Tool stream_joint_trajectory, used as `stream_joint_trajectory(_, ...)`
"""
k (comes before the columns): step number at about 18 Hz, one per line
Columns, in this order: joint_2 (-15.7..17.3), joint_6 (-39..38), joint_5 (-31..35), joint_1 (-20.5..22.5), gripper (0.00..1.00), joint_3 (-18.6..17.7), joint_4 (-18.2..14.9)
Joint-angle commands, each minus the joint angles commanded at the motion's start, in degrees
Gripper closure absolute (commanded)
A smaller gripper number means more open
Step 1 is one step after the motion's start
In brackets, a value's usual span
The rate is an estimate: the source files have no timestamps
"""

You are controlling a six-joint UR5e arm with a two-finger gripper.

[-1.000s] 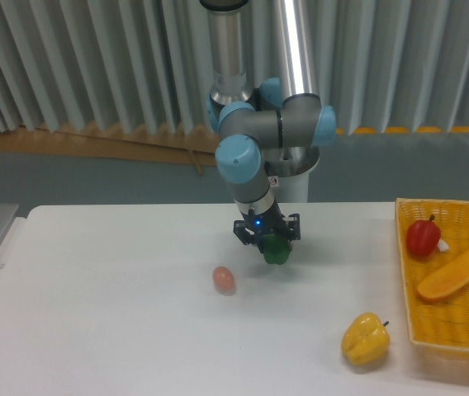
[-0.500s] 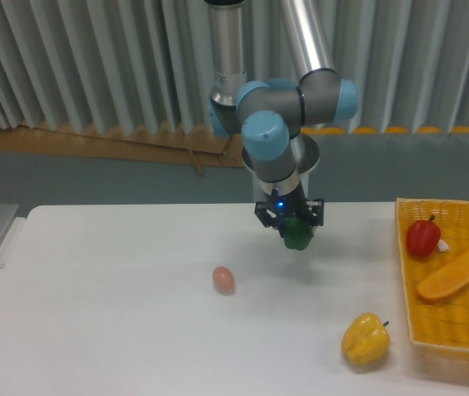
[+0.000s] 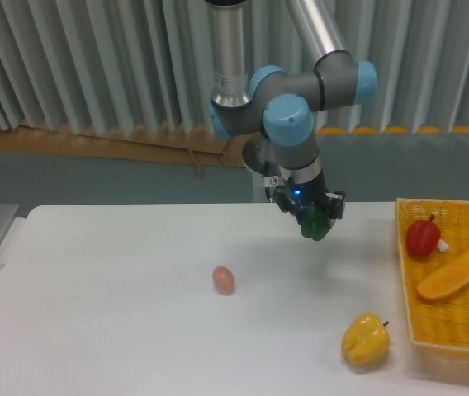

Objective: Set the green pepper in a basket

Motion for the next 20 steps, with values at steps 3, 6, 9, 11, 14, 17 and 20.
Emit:
stream_joint_trajectory(3,0.0,2.4,-2.5,1.7,0.46,0.8,0.1)
stream_joint_trajectory(6,-0.1,6.4,-2.6,3.1,0.46,1.1,0.0)
stream_joint_trajectory(9,0.0,11.2,-2.6,4.1,0.45,1.0,0.4)
stream_joint_trajectory(11,0.0,11.6,-2.6,4.5,0.43,0.9,0.6)
stream_joint_trajectory(14,-0.1,15.6,-2.6,6.2,0.44,1.2,0.7)
stream_joint_trajectory(17,-0.3,23.9,-2.7,9.2,0.45,2.3,0.8)
stream_joint_trajectory(20,-0.5,28.9,-2.7,11.6,0.45,2.9,1.1)
